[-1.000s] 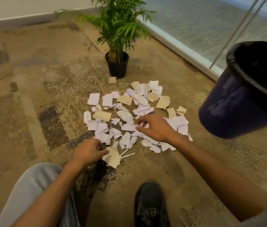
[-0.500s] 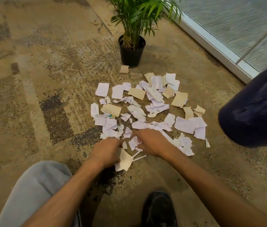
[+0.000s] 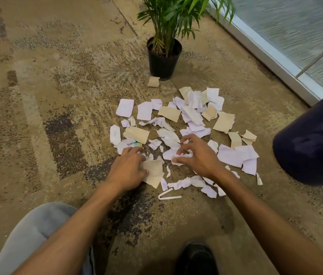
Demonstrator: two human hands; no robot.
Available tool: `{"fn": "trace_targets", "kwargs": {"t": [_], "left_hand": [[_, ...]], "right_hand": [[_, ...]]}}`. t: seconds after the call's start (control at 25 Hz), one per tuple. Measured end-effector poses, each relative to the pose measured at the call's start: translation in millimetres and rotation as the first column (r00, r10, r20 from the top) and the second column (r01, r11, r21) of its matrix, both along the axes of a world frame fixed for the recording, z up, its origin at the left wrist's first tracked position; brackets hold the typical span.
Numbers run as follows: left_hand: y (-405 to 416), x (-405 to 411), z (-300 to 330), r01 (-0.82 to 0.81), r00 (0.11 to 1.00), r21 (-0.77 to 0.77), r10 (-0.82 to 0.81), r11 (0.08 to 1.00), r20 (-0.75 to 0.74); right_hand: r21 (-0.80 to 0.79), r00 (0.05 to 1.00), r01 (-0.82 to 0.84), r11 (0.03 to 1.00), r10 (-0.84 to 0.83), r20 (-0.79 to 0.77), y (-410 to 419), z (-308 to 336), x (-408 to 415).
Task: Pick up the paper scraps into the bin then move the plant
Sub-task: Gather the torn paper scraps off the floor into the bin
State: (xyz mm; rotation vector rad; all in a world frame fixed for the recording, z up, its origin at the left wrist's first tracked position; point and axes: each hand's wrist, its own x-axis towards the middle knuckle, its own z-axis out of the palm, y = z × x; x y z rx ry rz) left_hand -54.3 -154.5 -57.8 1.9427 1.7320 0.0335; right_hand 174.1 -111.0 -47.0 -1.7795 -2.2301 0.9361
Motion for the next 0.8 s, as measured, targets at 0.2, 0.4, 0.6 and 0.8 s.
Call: {"fn": "trace_targets", "kwargs": {"t": [0.2,0.4,0.6,0.8], "left_hand": [[6.5,8.9,-6.3,0.048,0.997,0.107,-0.042,0.993,-0.059],[9.7,15.0,-2.8,-0.040,0.998,0.069,0.037,0.997,0.045],[22.3,-4.0,8.4,-0.323,0.855,-0.125,0.346,0.938,0.387],[23.0,-5.2,4.7,-0.355,0.817,-0.204,0.409,0.912,0.407]], "right_hand": [[-0.013,0.991,-0.062,0.998,0.063,0.120,3.5,-22.1,-5.6],[-0.018,1.000,-0.013,1.000,0.013,-0.013,-2.2,-17.3,-5.2],[-0.105,0.987,0.080,0.991,-0.094,-0.131,-1.4,1.6,7.7],[-0.204,0.948,0.116,0.972,-0.170,-0.269,5.2,10.0,7.2]]}}
